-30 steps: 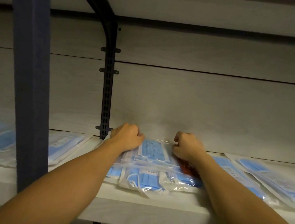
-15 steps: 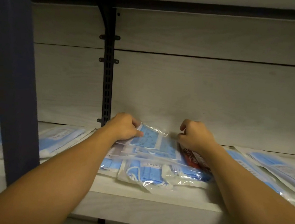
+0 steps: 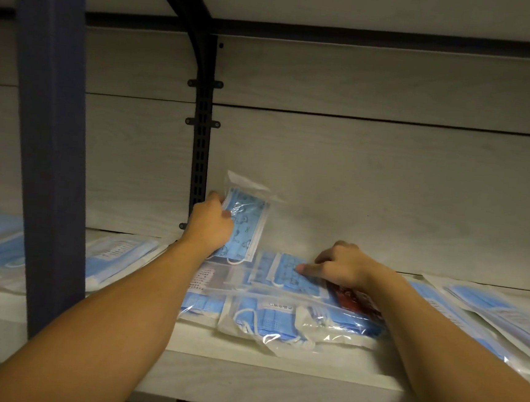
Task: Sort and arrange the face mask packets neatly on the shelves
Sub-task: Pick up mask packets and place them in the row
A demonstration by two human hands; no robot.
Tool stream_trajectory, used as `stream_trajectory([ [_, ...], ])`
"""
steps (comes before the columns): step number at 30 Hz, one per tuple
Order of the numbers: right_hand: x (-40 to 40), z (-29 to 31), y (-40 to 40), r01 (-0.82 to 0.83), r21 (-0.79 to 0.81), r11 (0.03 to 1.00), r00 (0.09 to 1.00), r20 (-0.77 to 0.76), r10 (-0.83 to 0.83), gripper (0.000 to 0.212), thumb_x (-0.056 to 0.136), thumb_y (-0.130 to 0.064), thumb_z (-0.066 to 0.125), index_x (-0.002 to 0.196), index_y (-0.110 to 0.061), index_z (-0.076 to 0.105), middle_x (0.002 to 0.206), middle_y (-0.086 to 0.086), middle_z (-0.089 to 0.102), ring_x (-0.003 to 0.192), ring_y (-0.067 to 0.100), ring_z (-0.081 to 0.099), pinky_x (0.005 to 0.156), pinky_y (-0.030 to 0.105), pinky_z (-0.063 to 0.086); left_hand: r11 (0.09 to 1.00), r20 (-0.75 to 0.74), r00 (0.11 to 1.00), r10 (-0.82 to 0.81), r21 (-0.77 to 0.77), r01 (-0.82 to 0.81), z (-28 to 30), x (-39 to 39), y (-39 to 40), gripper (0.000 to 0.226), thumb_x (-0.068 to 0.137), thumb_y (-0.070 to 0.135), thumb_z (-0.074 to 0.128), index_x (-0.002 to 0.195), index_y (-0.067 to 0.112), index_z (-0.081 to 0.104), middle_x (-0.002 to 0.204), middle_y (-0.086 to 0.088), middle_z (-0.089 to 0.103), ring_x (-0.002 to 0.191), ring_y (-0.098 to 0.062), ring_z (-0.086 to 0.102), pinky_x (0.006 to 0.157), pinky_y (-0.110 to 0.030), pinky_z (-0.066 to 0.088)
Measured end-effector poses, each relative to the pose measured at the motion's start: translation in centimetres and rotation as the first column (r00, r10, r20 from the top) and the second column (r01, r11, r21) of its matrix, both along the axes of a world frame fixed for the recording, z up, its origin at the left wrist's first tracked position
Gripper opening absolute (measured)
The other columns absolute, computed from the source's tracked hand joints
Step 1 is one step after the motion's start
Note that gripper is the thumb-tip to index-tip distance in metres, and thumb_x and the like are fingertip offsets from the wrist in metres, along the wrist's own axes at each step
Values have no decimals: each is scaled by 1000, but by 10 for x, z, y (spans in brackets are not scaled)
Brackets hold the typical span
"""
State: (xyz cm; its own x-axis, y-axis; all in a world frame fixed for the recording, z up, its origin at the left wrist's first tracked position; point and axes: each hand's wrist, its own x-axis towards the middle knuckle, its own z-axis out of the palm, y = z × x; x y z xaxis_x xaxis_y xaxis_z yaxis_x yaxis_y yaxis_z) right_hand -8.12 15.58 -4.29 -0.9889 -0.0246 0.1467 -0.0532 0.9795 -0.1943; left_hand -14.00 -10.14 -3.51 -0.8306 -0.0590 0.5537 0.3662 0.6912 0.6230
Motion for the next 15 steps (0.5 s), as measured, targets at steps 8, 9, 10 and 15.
stream_trajectory([
  [8,-3,0,2,-42,-145,989,998,-45,36,54,77,-63,75,106,-18,79,97,-1,73,92,18,65,82,29,52,992,30,999,-33,123,29,3,4,5,34,99,13,52,133,6,48,105,-7,58,83,-20,60,58,-27,48],
  [9,-3,0,2,-49,-166,985,996,-79,36,54,77,-59,78,109,-16,78,99,0,73,94,18,65,82,27,50,990,36,999,-37,139,31,3,4,5,35,98,12,53,132,7,48,103,-5,58,79,-18,60,57,-26,48],
  [10,-1,1,1,-53,-181,982,992,-121,31,56,76,-55,81,114,-14,76,104,2,73,98,19,65,84,27,49,988,43,998,-39,153,32,3,5,5,36,97,12,53,133,8,48,102,-4,57,76,-14,59,55,-25,48],
  [15,1,2,4,-93,-342,935,951,-309,-18,65,74,-44,87,132,-21,66,120,0,68,98,14,61,84,21,43,976,38,998,-46,214,36,5,6,5,40,96,9,54,135,8,47,97,-1,56,71,-10,56,51,-24,46],
])
